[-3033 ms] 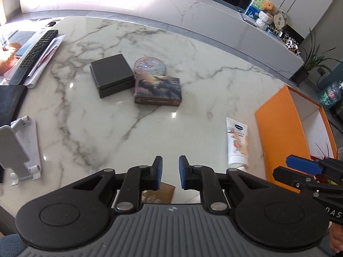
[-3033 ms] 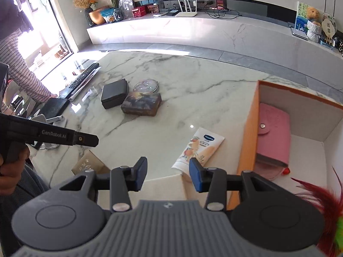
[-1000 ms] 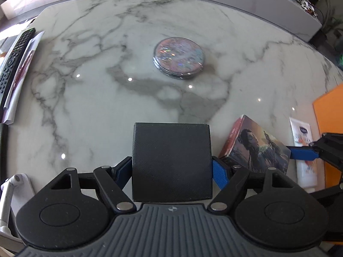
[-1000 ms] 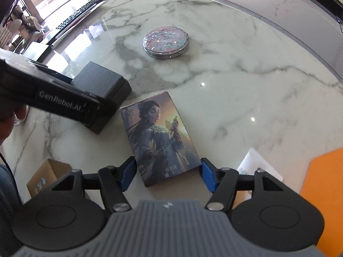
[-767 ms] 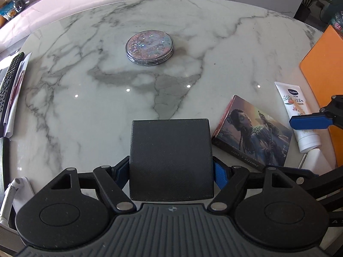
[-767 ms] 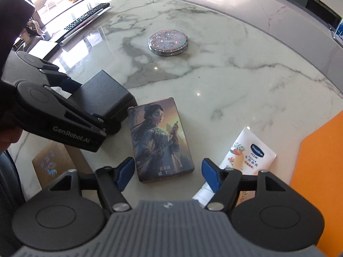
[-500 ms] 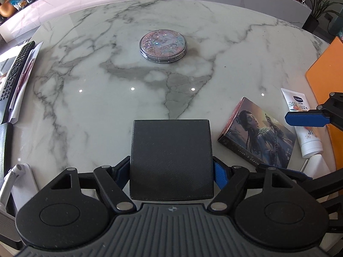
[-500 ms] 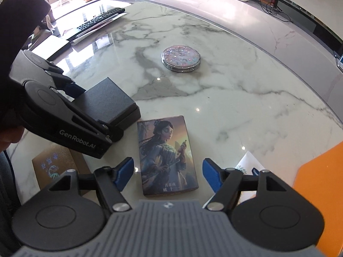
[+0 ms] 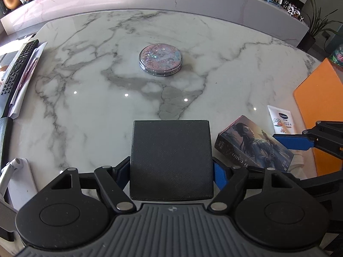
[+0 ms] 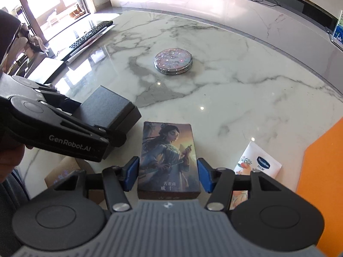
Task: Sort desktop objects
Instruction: 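Lift the black box and picture book and carry them toward the shoebox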
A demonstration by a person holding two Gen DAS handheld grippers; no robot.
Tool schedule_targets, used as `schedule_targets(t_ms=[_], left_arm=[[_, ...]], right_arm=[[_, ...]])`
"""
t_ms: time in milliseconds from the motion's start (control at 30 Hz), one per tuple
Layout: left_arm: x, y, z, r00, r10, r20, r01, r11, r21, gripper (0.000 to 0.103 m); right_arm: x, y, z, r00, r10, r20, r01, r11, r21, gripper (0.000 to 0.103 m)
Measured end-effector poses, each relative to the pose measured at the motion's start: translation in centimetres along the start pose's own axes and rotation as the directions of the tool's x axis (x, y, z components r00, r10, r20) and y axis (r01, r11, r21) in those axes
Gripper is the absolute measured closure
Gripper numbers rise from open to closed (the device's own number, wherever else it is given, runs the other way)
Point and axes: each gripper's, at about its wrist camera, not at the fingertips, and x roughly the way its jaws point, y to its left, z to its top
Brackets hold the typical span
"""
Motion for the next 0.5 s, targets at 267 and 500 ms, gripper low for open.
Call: schedule_targets(t_ms=[267,500], left_arm=[[-4.1,-3.1,0.2,0.993,-0.097,0.073,0.098,0.995,-0.02,0.016],[-8.8,-9.2,2.5,0.972,-0.173,0.16,0.158,0.983,0.098,0.016]], right_arm=[[-7.0,-0.9,-1.1,0.992,-0.02,0.122,0.016,0.999,0.033,0.043],[-14.5,-4.5,-3.8,0.958,-0.109,0.265,0.077,0.989,0.129,0.043]])
